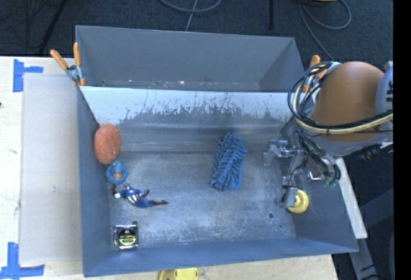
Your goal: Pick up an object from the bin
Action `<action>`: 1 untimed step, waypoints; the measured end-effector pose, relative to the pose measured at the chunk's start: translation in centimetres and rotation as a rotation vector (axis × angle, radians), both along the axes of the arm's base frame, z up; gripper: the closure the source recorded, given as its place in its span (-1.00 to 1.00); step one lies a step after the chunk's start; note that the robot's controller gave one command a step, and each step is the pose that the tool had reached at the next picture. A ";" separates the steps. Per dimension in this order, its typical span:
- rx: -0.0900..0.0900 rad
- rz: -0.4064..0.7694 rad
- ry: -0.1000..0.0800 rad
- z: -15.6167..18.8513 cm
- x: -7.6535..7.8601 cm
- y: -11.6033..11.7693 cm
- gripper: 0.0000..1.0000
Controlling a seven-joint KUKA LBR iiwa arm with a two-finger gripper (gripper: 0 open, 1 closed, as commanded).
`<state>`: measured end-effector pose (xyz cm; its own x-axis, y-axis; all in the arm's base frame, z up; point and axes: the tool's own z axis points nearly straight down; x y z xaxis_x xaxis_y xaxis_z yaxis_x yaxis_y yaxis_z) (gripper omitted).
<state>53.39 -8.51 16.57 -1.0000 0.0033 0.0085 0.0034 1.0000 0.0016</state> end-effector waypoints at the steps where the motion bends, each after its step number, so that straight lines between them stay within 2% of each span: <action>1: -0.001 0.002 -0.007 0.4 0.2 0.0 -1.00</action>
Offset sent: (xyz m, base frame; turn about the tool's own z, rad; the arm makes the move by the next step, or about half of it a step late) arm 0.0303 0.0779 -0.0957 -0.0651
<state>53.55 -8.49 16.99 -1.0000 0.0013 0.0015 0.0013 1.0000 0.0004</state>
